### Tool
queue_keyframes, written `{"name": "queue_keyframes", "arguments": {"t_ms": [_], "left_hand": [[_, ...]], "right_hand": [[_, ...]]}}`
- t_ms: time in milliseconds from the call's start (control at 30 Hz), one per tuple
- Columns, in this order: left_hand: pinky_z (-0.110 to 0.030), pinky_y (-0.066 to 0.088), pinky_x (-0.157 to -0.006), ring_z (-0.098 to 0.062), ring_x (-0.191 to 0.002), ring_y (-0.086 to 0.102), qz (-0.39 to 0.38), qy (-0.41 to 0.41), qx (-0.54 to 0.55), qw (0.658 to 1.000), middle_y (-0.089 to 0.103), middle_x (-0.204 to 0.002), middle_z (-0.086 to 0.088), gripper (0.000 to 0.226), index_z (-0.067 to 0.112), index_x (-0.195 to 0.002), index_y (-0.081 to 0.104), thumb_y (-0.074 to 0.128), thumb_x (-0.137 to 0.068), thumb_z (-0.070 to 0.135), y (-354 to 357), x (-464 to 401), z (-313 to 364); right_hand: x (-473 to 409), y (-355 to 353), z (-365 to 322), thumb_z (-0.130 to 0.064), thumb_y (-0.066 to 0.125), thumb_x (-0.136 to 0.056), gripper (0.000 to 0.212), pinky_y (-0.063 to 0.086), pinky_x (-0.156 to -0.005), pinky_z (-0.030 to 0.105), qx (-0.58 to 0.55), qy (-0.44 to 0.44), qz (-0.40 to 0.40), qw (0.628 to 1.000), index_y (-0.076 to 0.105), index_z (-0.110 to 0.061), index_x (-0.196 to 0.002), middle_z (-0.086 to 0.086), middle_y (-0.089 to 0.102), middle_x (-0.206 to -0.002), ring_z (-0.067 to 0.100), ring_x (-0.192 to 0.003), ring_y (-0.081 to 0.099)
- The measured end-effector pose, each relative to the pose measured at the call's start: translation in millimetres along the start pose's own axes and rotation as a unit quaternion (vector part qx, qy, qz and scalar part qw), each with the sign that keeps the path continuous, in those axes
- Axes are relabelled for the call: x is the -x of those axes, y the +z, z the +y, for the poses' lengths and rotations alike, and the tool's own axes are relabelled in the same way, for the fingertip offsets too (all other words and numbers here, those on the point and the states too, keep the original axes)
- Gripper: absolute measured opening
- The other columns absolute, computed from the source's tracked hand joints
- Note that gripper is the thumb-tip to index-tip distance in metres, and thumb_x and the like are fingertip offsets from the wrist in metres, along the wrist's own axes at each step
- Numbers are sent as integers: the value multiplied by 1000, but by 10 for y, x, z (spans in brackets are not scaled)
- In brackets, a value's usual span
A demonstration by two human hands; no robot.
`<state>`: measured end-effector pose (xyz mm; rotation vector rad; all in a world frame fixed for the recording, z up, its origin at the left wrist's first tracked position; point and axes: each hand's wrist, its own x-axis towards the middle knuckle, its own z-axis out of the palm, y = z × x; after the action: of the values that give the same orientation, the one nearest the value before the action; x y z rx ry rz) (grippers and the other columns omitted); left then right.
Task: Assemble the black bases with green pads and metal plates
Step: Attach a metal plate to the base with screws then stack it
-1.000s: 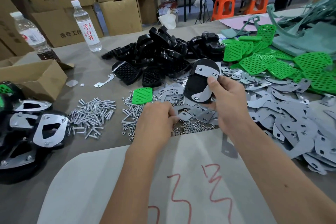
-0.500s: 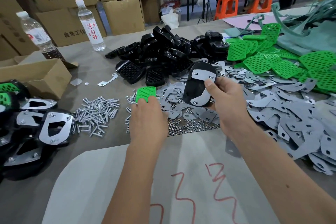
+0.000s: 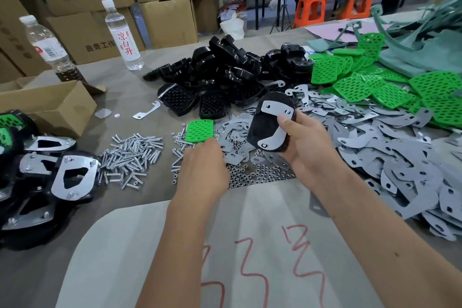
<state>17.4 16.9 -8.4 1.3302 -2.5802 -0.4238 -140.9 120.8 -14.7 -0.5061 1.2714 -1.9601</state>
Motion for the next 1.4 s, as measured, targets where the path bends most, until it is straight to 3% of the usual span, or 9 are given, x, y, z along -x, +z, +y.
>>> {"name": "queue_keyframes", "arguments": {"t_ms": [167, 267, 367, 433, 533, 700, 1033, 1233, 1400], "left_hand": [[-43, 49, -84, -33, -105, 60, 18, -41, 87, 995, 67, -107, -10, 3, 14, -103, 60, 58, -102, 15, -49, -21, -56], [-33, 44, -69, -21, -85, 62, 52, -66, 198, 977, 68, -95, -2, 9, 21, -94, 61, 65, -100, 15, -88, -39, -82], [-26, 49, -61, -16, -67, 64, 92, -81, 431, 894, 70, -78, 0, 17, 22, -88, 67, 69, -96, 7, -168, -27, -49], [-28, 51, -56, -15, -57, 62, 52, -80, 569, 817, 69, -66, 2, 18, 21, -90, 72, 70, -94, 4, -224, 18, 18], [-32, 58, -62, -19, -62, 65, 3, -37, 621, 783, 69, -70, -6, 17, 14, -90, 74, 71, -91, -3, -206, 57, 144], [-32, 62, -61, -18, -62, 70, 7, -35, 617, 786, 74, -74, -9, 16, 6, -90, 70, 70, -90, -10, -66, 82, 284], [-55, 62, -76, -31, -68, 73, 108, -26, 479, 871, 73, -67, -4, 15, 20, -77, 72, 84, -82, 12, 36, 6, 198], [-58, 62, -75, -21, -57, 66, 83, -30, 485, 870, 72, -64, -5, 23, 19, -78, 65, 86, -81, 10, 57, -15, 187], [-56, 62, -77, -16, -57, 64, 80, -25, 497, 864, 70, -63, 0, 23, 16, -83, 64, 87, -80, 13, 65, -12, 184]], "right_hand": [[-15, -13, -11, -13, 53, -106, 23, 61, -90, 54, -18, -1, 7, 1000, 68, -16, -123, 9, 77, -118, 31, -109, 74], [18, 13, -15, -15, 53, -107, 23, 65, -67, 47, -1, -12, -9, 1000, 67, -17, -125, 10, 77, -117, 35, -104, 75], [49, 67, 5, -14, 53, -107, 23, 60, -59, 39, 49, -41, -3, 998, 71, -23, -117, 8, 79, -108, 30, -92, 75], [53, 107, 38, -11, 53, -107, 24, 60, -73, 48, 88, -66, 6, 994, 72, -25, -112, 10, 78, -107, 34, -95, 73], [63, 150, 81, -8, 53, -106, 24, 58, -96, 55, 128, -90, -2, 988, 71, -21, -113, 7, 78, -109, 33, -106, 72], [89, 148, 78, -9, 54, -106, 23, 58, -93, 47, 133, -82, -40, 987, 72, -20, -113, 7, 78, -110, 27, -101, 73], [115, 145, 49, -13, 51, -107, 22, 58, -91, 50, 151, -64, -65, 984, 72, -15, -115, 12, 77, -110, 35, -106, 72], [116, 160, 58, -11, 50, -107, 22, 52, -97, 61, 174, -73, -63, 980, 70, -8, -116, 23, 74, -111, 46, -105, 68], [131, 146, 44, -13, 52, -107, 21, 55, -90, 60, 160, -68, -64, 983, 72, -10, -114, 23, 74, -110, 34, -94, 70]]}}
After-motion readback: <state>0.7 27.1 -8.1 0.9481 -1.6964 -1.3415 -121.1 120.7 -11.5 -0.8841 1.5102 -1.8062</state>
